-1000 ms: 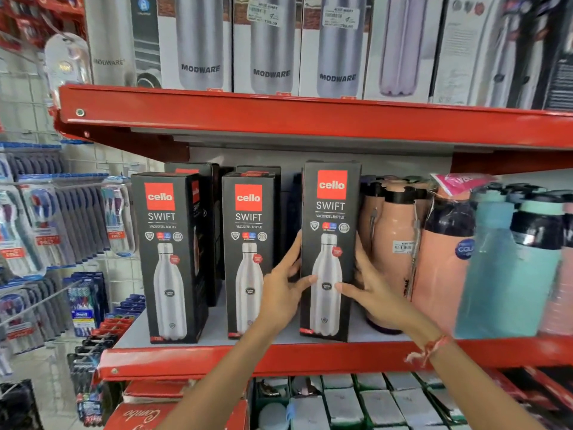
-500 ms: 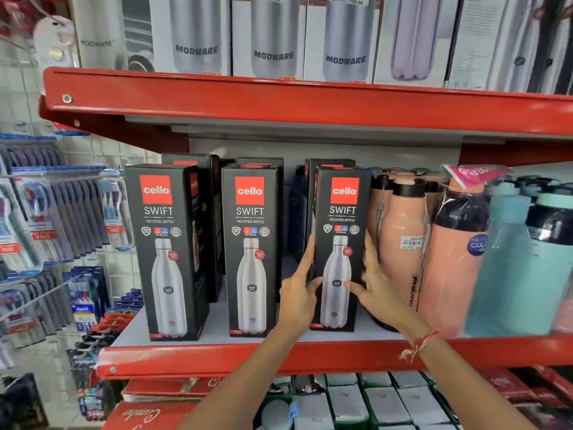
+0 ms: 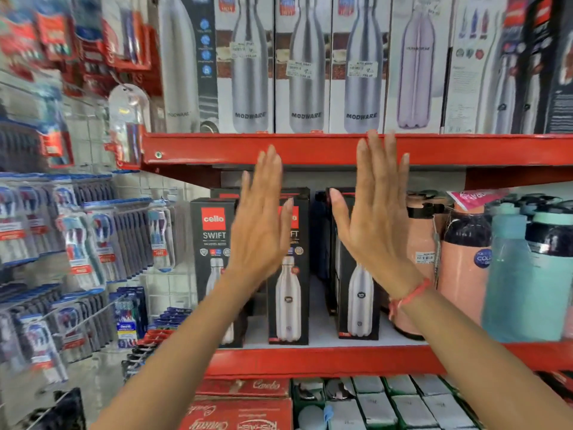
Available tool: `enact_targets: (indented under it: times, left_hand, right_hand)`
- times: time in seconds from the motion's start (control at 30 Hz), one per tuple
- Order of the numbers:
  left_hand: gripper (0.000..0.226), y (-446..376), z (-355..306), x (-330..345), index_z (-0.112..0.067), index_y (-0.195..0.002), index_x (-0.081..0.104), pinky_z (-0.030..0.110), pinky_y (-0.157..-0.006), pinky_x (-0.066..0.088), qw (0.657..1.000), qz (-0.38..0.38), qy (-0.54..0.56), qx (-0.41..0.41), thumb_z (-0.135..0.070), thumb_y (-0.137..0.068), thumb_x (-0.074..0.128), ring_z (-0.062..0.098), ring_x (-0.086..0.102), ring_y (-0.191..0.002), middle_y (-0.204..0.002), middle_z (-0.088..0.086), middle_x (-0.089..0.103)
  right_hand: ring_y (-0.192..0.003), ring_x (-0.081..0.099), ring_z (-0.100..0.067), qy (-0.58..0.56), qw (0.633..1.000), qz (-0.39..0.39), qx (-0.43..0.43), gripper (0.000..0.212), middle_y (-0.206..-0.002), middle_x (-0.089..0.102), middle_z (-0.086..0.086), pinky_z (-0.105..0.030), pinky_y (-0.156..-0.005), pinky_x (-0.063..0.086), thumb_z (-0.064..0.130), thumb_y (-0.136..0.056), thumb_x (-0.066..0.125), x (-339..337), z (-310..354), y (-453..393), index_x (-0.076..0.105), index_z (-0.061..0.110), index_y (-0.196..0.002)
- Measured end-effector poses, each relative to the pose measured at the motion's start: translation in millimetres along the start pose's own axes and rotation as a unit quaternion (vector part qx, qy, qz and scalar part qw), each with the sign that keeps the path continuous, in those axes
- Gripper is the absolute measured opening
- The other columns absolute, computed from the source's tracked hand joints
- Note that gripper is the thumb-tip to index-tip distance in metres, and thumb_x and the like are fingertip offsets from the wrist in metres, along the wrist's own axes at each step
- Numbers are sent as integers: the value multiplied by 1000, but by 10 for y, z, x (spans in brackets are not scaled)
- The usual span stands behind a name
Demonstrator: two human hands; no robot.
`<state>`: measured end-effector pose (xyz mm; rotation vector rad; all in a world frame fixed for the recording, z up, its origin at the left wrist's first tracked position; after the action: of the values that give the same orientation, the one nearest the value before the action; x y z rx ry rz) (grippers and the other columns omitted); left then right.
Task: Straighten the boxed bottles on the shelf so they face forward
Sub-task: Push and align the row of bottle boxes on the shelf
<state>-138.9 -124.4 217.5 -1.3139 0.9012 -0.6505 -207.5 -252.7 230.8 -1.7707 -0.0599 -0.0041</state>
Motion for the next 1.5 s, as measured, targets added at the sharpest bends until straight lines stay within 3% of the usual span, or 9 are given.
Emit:
enact_targets:
  times: [0.17, 0.5, 0.8, 0.97, 1.1, 1.27, 1.37, 1.43, 1.5]
  left_hand:
    - [65, -34, 227, -497, -8, -149, -5, 41, -121, -8, 965, 1, -248, 79, -39, -101, 27, 16, -12, -147, -157, 6, -13]
    - [65, 527, 657, -423, -7, -152, 5, 51, -121, 1, 959, 107, -263, -3, -42, -100, 24, 23, 2, -150, -161, 11, 4]
    - [73, 1375, 1630, 82, -39, -140, -29, 51, -119, 9, 928, 167, 88, -322, -58, -93, 23, 21, -26, -145, -152, -5, -38]
    - [96, 1772, 1574, 276, -45, -143, -20, 33, -106, 25, 843, 218, 205, -448, -91, -61, 1, 30, 22, -146, -161, -8, 0]
    - [62, 1884, 1541, 236, -70, -130, -11, 49, -119, 19, 843, 229, 227, -431, -83, -73, 7, 26, 18, -147, -153, -23, 8]
    - [60, 2104, 1717, -35, -73, -130, -7, 60, -110, 33, 841, 242, 194, -443, -85, -73, 6, 36, 31, -141, -159, 0, 25]
    - [61, 2045, 1699, -33, -72, -131, -7, 60, -109, 35, 843, 242, 188, -441, -85, -73, 6, 37, 35, -139, -158, 2, 29]
    - [60, 2068, 1740, 2, -73, -130, -10, 61, -110, 32, 843, 248, 181, -442, -85, -73, 4, 38, 32, -141, -159, 0, 25]
    - [63, 2057, 1750, 19, -71, -131, -12, 60, -114, 26, 839, 251, 193, -442, -86, -72, 4, 35, 25, -144, -161, -6, 17]
  right_hand:
    - [-146, -2, -27, 109, 992, 64, -26, 73, -161, 6, -19, -51, -121, 8, 47, -102, 36, 165, 149, -96, 6, -1, -149]
    - [-148, 18, -27, -119, 963, 232, 71, 58, -158, 25, -16, -47, -117, 27, 25, -100, 44, 798, 588, 630, 24, 5, -151]
    - [-149, 11, -18, -402, 728, 470, 295, 80, -164, 3, 3, -31, -116, 11, 33, -100, 45, 1763, 1340, 1628, -18, 34, -150]
    - [-141, 34, -32, -440, 637, 516, 366, 77, -162, 17, -4, -38, -109, 28, 46, -101, 36, 1762, 1450, 1953, -30, 48, -140]
    - [-137, 41, -36, -398, 678, 515, 341, 79, -159, 28, -4, -44, -110, 31, 61, -95, 35, 1703, 1401, 1967, -37, 61, -128]
    - [-95, 67, -32, -353, 703, 534, 311, 84, -142, 51, -21, -46, -99, 48, 65, -93, 35, 1696, 1679, 1992, -43, 58, -125]
    - [-55, 48, -3, -359, 718, 520, 292, 86, -112, 66, 1, -42, -91, 50, 63, -93, 36, 1674, 1656, 1931, -45, 57, -124]
    - [-50, 38, 2, -358, 717, 528, 280, 87, -75, 44, 18, -38, -83, 50, 60, -95, 37, 1686, 1672, 1930, -47, 57, -119]
    - [-51, 37, 1, -358, 712, 534, 282, 88, -83, 57, 8, -36, -79, 48, 58, -95, 38, 1698, 1678, 1920, -46, 55, -123]
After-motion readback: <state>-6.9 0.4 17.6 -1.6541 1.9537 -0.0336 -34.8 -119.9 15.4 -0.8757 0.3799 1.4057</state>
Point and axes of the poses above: each hand's wrist, its own y-axis away from the middle knuckle, its own x-axis out of the palm, z = x × y, the point moved 10 cm from there along -y, towards the middle knuckle
